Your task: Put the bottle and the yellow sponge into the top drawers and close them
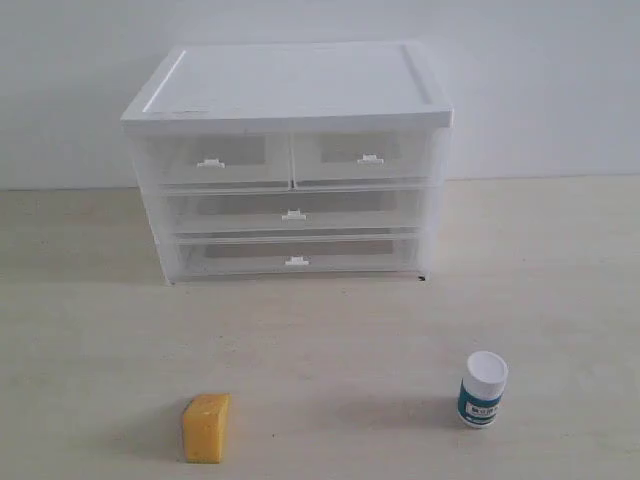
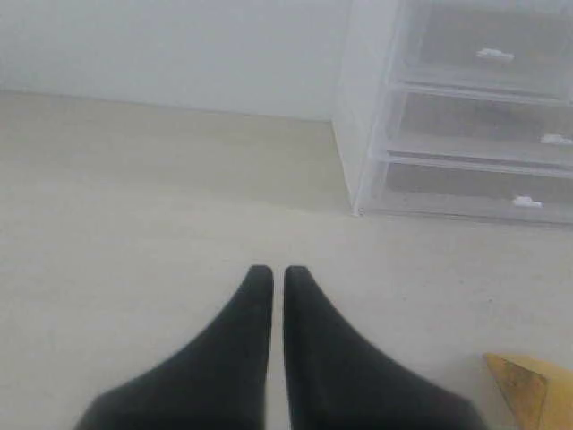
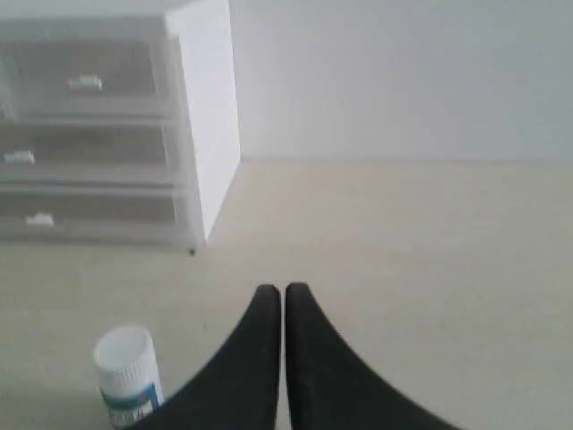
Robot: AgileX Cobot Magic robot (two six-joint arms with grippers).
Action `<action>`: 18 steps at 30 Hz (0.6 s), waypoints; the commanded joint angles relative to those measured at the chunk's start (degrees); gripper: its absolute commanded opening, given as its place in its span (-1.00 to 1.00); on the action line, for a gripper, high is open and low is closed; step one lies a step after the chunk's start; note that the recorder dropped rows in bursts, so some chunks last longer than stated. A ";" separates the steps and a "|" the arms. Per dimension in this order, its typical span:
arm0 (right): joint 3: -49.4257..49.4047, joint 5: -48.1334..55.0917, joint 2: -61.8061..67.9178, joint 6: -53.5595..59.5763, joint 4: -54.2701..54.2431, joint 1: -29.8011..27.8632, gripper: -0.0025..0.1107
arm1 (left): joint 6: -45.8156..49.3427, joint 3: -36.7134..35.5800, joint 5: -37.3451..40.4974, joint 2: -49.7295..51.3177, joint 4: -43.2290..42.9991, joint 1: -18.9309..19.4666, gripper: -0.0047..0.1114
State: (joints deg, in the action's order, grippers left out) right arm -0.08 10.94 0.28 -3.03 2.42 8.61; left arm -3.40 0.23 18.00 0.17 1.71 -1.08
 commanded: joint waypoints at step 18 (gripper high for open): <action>2.41 -39.12 1.04 -29.72 7.46 -0.10 -0.96 | 0.02 -0.23 -0.18 -0.17 -0.05 -0.17 -0.85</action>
State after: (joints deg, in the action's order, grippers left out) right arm 0.44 -25.70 0.18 -30.75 6.80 8.61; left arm -3.40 0.23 18.00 0.17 1.71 -1.08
